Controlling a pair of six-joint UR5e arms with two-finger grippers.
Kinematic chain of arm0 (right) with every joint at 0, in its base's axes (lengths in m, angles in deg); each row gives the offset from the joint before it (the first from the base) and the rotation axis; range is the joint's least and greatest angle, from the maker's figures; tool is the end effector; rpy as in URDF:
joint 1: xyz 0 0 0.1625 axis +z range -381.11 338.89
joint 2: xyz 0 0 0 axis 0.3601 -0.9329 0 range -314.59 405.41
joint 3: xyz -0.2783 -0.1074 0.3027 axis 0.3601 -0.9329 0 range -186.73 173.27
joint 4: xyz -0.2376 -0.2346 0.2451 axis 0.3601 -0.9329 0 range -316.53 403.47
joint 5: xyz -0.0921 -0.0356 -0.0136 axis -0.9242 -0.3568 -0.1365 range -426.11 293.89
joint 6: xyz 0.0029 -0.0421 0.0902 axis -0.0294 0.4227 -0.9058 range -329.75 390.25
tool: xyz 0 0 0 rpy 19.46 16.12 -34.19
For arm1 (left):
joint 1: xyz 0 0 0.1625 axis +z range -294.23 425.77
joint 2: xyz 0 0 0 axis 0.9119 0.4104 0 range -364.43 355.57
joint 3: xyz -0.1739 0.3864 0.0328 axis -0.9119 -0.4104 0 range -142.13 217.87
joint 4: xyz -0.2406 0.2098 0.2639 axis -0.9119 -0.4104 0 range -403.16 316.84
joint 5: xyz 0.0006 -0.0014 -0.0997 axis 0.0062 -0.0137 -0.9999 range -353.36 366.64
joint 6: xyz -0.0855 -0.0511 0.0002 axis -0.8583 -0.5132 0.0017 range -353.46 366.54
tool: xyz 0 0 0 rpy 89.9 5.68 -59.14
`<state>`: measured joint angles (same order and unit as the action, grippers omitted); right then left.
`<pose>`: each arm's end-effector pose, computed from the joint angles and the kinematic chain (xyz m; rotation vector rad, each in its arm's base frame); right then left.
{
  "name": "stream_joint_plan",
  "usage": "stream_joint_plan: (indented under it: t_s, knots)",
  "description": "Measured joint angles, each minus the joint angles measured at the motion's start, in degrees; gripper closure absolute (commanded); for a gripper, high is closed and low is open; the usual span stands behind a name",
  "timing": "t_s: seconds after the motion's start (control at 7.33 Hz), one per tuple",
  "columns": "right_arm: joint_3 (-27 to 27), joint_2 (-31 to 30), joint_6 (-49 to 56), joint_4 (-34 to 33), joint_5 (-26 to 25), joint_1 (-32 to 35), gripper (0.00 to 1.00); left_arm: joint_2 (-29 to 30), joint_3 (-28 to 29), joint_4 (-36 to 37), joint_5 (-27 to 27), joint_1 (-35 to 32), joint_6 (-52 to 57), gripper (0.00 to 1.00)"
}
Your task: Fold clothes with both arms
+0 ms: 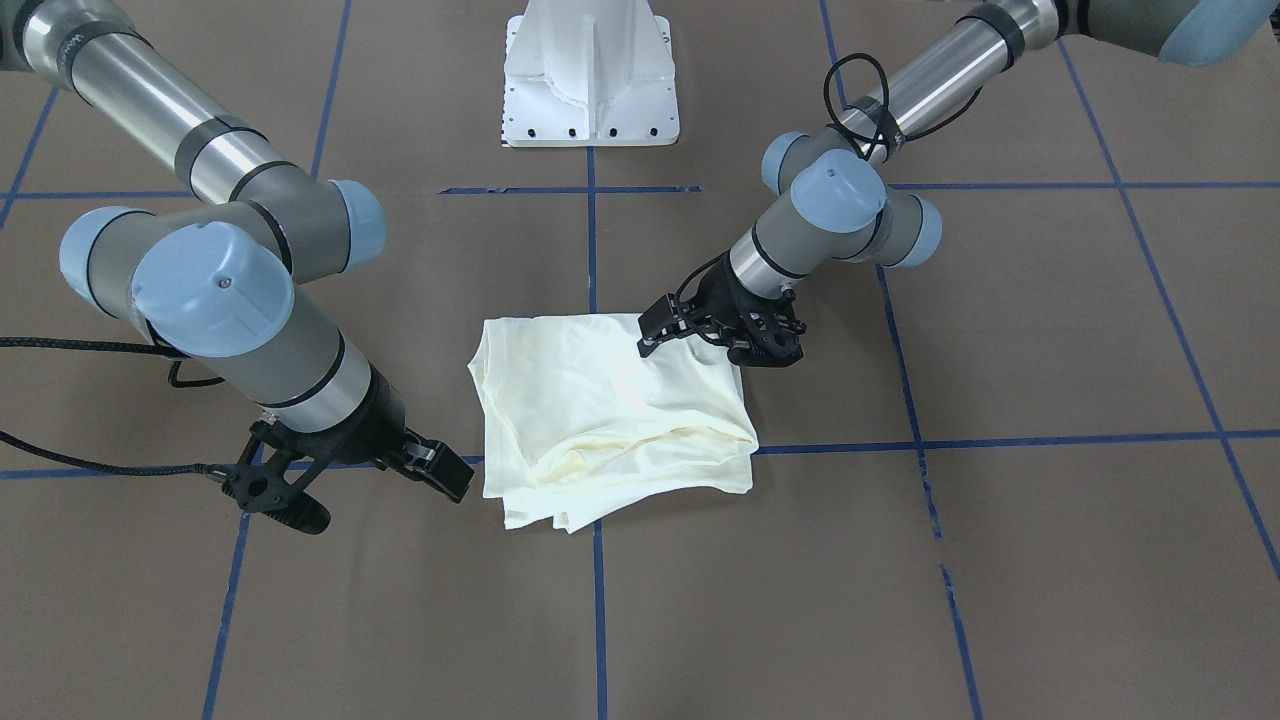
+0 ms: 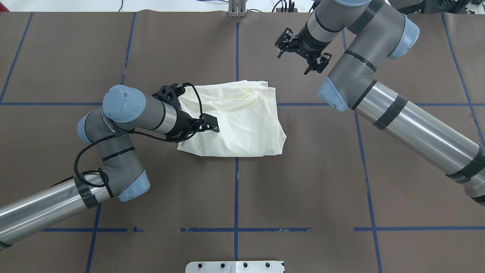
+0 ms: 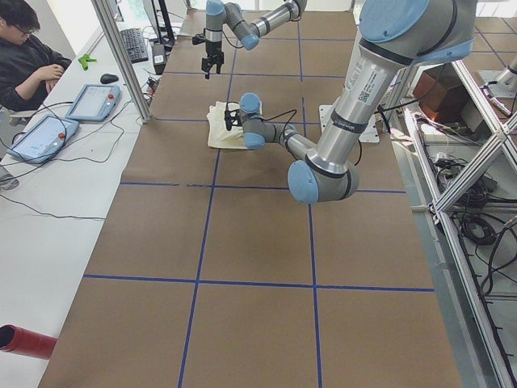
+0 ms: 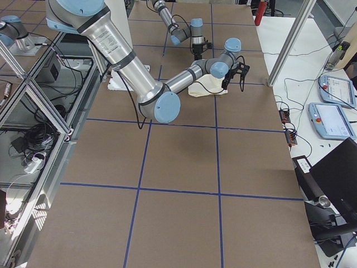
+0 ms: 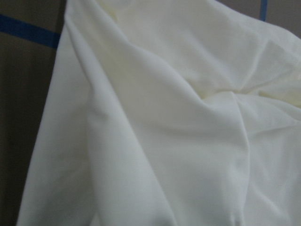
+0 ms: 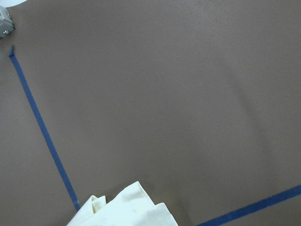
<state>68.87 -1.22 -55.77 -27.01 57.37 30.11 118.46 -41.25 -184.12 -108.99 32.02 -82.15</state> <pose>-0.4169 -0.6440 0.2619 -0.1068 -0.9913 0.5093 0.5397 -0.4692 0.3035 0.0098 1.3060 -0.1987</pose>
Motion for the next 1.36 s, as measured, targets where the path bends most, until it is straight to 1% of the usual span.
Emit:
stream_joint_plan:
  t_s: [0.27, 0.41, 0.95, 1.23, 1.36]
  knots:
    - [0.8, -0.9, 0.1, 0.0, 0.8, 0.6, 0.0, -3.7, -4.3, -0.9, -3.8, 0.6, -0.2, 0.0]
    - [1.3, -1.3, 0.1, 0.0, 0.9, 0.7, 0.0, -5.5, -6.8, -1.1, -4.7, 1.2, -0.2, 0.0]
    - [2.0, -2.0, 0.4, 0.1, 1.0, 0.9, 0.0, -8.3, -14.2, -1.1, -4.6, 7.0, -4.2, 0.0]
    - [2.9, -3.0, 2.6, 0.1, 1.0, 1.2, 0.0, -12.7, -19.6, -0.6, -5.0, 7.0, -4.4, 0.0]
    - [4.2, -4.4, 5.3, -0.1, 1.0, 2.0, 0.0, -14.1, -21.1, -0.2, -5.5, 5.3, -3.7, 0.0]
